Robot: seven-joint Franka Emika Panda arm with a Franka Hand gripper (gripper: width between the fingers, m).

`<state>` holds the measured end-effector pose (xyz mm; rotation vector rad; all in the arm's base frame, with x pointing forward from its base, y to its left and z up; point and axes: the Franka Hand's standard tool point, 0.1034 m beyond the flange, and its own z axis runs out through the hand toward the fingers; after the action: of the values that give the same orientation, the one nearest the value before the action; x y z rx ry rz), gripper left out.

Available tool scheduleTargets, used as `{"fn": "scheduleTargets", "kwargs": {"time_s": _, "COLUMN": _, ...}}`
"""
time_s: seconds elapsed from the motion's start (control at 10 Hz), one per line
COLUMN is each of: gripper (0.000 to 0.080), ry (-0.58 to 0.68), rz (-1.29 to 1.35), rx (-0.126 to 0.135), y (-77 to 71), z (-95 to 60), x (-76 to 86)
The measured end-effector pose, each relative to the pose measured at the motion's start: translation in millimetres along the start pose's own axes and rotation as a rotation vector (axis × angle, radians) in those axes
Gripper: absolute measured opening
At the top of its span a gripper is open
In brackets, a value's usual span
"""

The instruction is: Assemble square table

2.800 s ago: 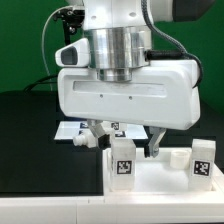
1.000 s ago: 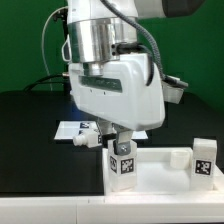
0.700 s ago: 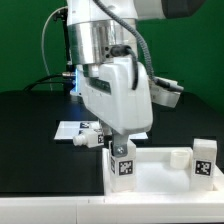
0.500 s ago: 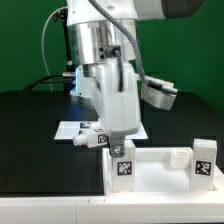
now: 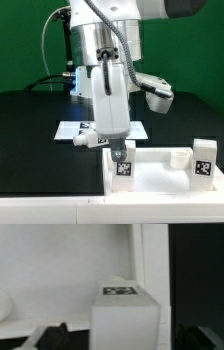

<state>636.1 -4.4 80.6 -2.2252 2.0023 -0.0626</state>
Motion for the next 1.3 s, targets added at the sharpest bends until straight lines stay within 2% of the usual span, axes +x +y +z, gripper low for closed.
{"fn": "scheduleTargets", "kwargs": {"time_s": 0.1, "gripper": 0.0615, "ry": 0.012, "rz": -0.204, "rx": -0.006, "y": -0.6, "z": 2.8, "x": -11.1}}
{"fn": "scheduleTargets", "kwargs": {"time_s": 0.2, "gripper": 0.0639, "ry": 0.005, "rz": -0.301, "rx": -0.008, "y": -0.3, "z": 4.4, "x": -17.2}}
{"fn": "scheduleTargets", "kwargs": {"time_s": 0.5, "gripper": 0.0648, "ry": 0.008, "rz": -0.508, "rx": -0.009, "y": -0.2, "z": 4.0, "x": -14.2}}
{"fn": "scheduleTargets", "kwargs": {"time_s": 0.8, "gripper": 0.0648, "ry": 0.021, "rz": -1.043, "rx": -0.033, "y": -0.9, "z": 4.6, "x": -16.3}}
{"fn": "scheduleTargets", "kwargs": {"time_s": 1.0, "gripper": 0.0648, "ry": 0.033, "rz": -1.155, "rx": -0.028, "y": -0.7, "z": 4.0, "x": -16.1}}
{"fn": "scheduleTargets", "kwargs": {"time_s": 1.1, "gripper": 0.0525, "ry": 0.032, "rz": -1.155, "rx": -0.030, "y": -0.4, "z": 4.8, "x": -16.0}}
{"fn": "scheduleTargets", "kwargs": {"time_s": 1.2, "gripper": 0.0525, "ry": 0.032, "rz": -1.137, "rx": -0.029, "y": -0.3, "z": 5.0, "x": -16.1}}
{"fn": "scheduleTargets", "kwargs": {"time_s": 1.3, "gripper": 0.0386, "ry": 0.035, "rz": -1.118, "rx": -0.033, "y": 1.0, "z": 5.1, "x": -11.8}}
